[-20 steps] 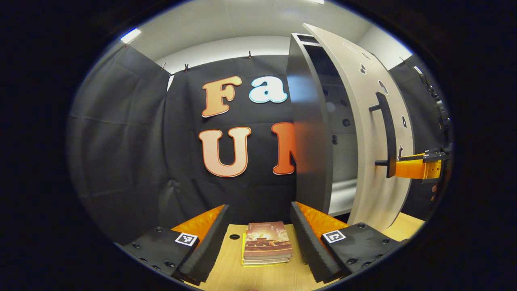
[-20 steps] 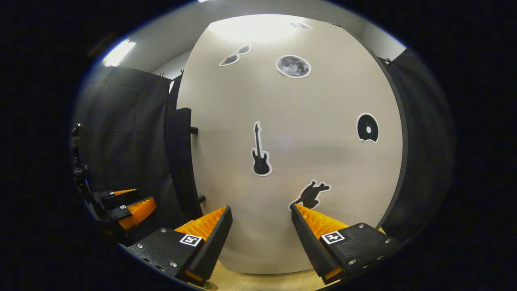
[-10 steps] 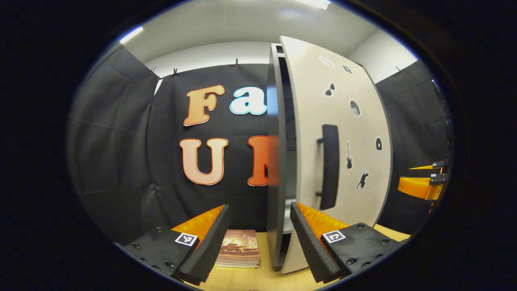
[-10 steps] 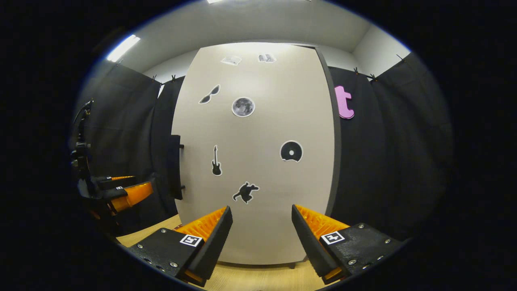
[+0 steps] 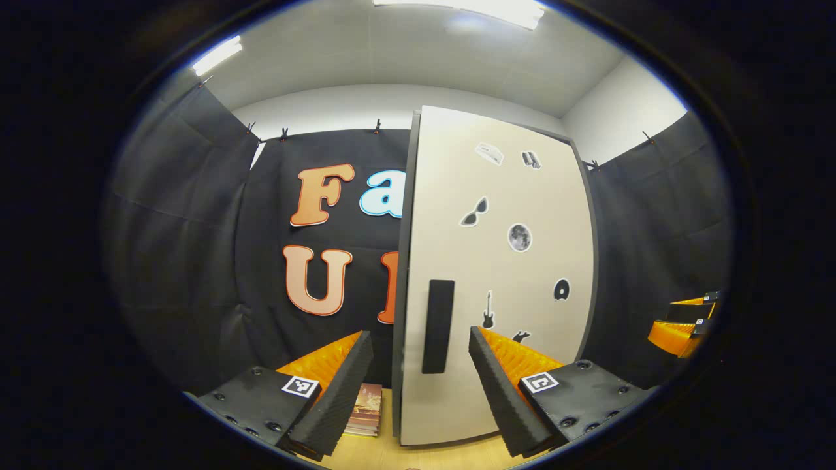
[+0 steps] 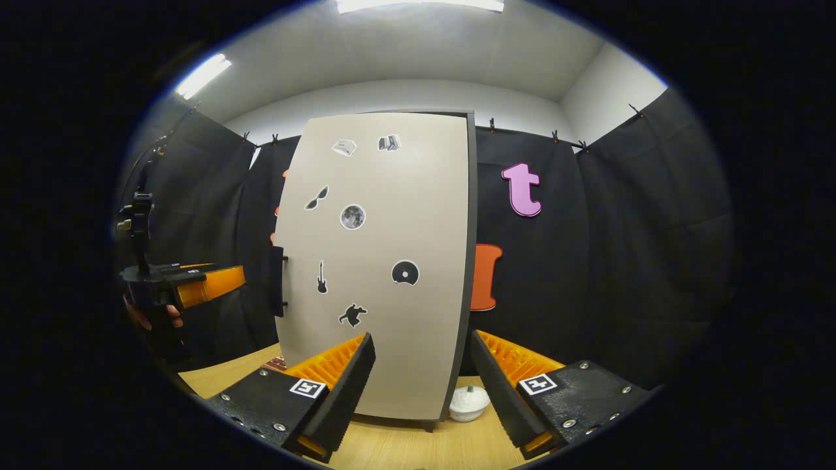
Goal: Open the cabinet door with the right hand, grasp the bottle in the cabinet with the left hand and place it on the coaster, then close the cabinet door with the right hand.
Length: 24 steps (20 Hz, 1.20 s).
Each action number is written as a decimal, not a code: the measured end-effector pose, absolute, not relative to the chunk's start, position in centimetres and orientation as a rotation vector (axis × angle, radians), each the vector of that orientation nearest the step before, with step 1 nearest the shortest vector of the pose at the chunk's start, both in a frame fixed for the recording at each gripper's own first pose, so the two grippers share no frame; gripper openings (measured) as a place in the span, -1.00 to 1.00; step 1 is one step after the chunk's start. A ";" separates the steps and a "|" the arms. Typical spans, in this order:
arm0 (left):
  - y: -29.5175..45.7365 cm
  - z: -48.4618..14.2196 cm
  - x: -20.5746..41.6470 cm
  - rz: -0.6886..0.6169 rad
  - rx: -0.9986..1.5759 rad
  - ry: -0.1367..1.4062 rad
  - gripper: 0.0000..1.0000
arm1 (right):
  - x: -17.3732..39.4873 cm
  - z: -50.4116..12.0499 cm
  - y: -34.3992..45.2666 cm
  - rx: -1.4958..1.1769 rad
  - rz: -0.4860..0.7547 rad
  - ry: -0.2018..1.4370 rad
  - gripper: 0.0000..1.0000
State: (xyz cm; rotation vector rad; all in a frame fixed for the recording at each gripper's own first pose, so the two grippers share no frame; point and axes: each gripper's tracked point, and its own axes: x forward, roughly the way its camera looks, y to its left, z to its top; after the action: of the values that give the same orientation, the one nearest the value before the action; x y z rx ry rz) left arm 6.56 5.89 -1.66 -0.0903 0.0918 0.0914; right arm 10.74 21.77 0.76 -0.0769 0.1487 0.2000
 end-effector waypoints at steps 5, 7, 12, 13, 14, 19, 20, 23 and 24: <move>4.1 1.1 4.2 0.116 -0.057 0.068 0.94 | 9.0 2.8 20.8 -0.055 0.231 0.107 0.83; 3.2 1.8 2.9 0.125 -0.041 0.063 0.94 | 8.0 3.0 20.9 -0.059 0.251 0.094 0.84; 1.5 2.2 0.4 0.142 -0.021 0.063 0.97 | 6.2 2.8 20.0 -0.076 0.265 0.086 0.84; 1.3 2.3 -0.1 0.147 -0.023 0.058 0.94 | 5.9 2.8 19.8 -0.070 0.267 0.086 0.84; 1.1 2.2 -0.7 0.153 -0.027 0.053 0.97 | 5.8 2.7 19.6 -0.063 0.267 0.088 0.84; 0.2 2.1 -1.8 0.162 -0.025 0.061 0.94 | 4.7 2.6 18.7 -0.042 0.262 0.092 0.85; 0.1 2.2 -1.9 0.164 -0.025 0.063 0.94 | 4.5 2.8 18.6 -0.034 0.261 0.088 0.85; 0.2 2.6 -2.2 0.165 -0.006 0.064 0.97 | 4.1 3.2 18.2 -0.030 0.253 0.084 0.86; 0.1 3.0 -2.2 0.162 -0.008 0.056 0.97 | 3.9 3.3 18.2 -0.026 0.257 0.084 0.86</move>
State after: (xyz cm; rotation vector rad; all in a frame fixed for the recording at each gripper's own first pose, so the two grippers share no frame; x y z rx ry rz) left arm -2.21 0.10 3.02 -0.0076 0.0562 0.1624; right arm 3.89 18.16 3.30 -0.0262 0.0843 0.2572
